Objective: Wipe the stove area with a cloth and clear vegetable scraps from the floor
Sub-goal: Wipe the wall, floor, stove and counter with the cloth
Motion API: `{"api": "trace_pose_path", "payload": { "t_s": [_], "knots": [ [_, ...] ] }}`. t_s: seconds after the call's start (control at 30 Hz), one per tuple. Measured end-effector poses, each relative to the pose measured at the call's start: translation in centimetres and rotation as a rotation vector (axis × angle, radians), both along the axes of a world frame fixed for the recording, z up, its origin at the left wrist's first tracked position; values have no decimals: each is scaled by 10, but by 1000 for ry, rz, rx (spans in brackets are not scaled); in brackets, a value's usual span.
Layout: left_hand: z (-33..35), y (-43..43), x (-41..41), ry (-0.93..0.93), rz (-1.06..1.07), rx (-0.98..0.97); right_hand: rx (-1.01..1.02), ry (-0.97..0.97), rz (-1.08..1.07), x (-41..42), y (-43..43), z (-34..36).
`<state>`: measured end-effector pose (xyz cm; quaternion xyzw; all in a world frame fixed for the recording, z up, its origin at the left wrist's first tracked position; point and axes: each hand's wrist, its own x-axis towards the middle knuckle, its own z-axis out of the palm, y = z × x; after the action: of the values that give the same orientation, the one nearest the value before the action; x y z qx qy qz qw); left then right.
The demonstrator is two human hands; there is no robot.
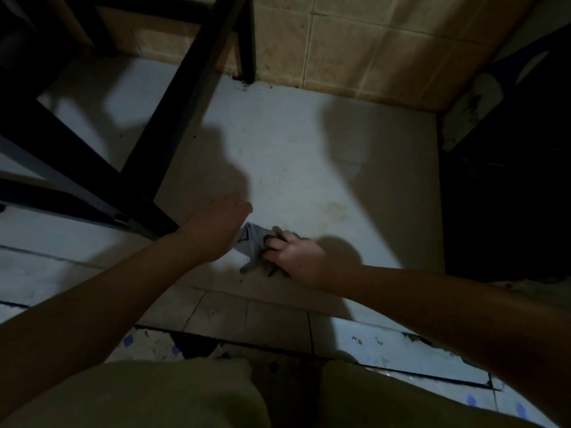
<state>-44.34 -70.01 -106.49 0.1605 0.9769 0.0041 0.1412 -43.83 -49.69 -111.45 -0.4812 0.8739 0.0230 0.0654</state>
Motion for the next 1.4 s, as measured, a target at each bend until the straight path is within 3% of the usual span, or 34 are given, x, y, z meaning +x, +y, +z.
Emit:
{"api": "trace_pose_path", "payload": {
  "t_s": [0.07,0.2,0.43,0.7,0.9,1.03,1.1,1.27,1.4],
  "knots": [
    [0,8,-4,-6,-11,-1,49,38,3,1,8,0],
    [-3,22,-8,-4,-31,1,94,-84,-87,-1,33,-4],
    [-3,34,-15,-14,-53,-5,65,-237,-506,-14,87,0],
    [-6,32,-16,34,-29,23,-294,-267,-1068,-33,123,-4],
    [-4,31,-17,40,-24,53,-231,-223,-898,-28,77,-1],
    [-5,28,-15,64,-19,74,-128,-328,-747,-17,34,-5],
    [-7,26,-16,56,-15,59,-197,-260,-637,-1,21,-7],
    [-13,29,-18,40,8,62,-148,-315,-308,23,30,-20],
    [-16,40,-20,17,-31,98,-82,-321,-307,34,58,-21]
  ]
}}
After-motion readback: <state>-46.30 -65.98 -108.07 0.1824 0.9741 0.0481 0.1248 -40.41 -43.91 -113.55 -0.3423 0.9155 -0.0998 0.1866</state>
